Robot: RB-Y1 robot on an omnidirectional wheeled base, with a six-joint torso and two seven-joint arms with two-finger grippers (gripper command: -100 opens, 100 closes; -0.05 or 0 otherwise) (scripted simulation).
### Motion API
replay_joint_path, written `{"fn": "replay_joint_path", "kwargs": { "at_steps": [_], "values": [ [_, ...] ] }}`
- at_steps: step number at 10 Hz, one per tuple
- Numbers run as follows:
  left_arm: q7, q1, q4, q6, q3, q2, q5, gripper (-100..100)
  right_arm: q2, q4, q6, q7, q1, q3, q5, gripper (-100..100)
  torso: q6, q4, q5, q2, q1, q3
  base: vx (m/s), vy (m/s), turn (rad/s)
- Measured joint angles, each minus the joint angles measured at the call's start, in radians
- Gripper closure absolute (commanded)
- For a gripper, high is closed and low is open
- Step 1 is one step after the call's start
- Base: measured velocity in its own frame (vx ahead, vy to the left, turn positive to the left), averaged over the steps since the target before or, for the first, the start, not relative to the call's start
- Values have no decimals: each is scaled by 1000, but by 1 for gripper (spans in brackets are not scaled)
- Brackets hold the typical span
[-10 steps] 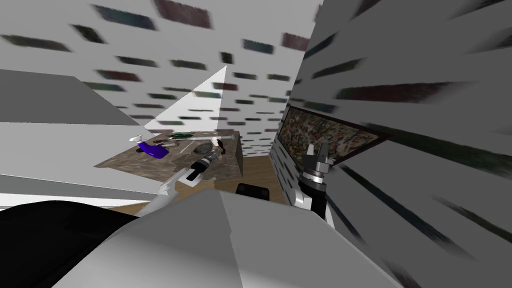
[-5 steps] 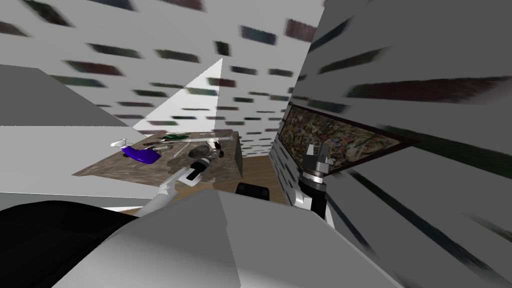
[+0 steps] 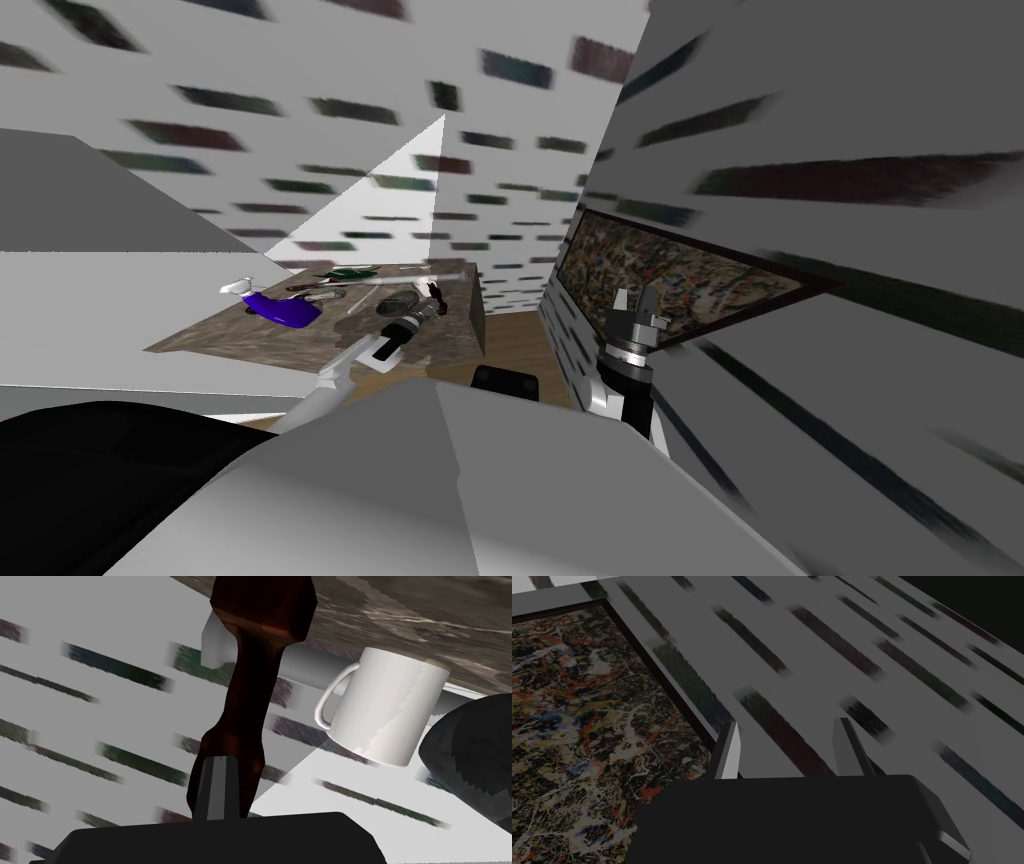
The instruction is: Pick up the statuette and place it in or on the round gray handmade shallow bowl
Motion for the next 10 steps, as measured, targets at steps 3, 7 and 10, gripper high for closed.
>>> {"fn": "replay_joint_path", "kwargs": {
  "at_steps": [3, 7, 10],
  "values": [
    [3, 17, 27, 34, 8, 11, 36, -100, 0, 0, 0, 0, 0, 0, 0, 0, -1, 2, -2, 8, -11, 4, -95, -156, 82],
    [-43, 48, 53, 85, 26, 59, 20, -100, 0, 0, 0, 0, 0, 0, 0, 0, 0, -2, -2, -12, -8, -7, 151, -126, 51],
    [-68, 64, 59, 109, 31, 93, -29, -100, 0, 0, 0, 0, 0, 0, 0, 0, 1, -2, 0, -8, 0, -5, 87, 9, -93]
  ]
}}
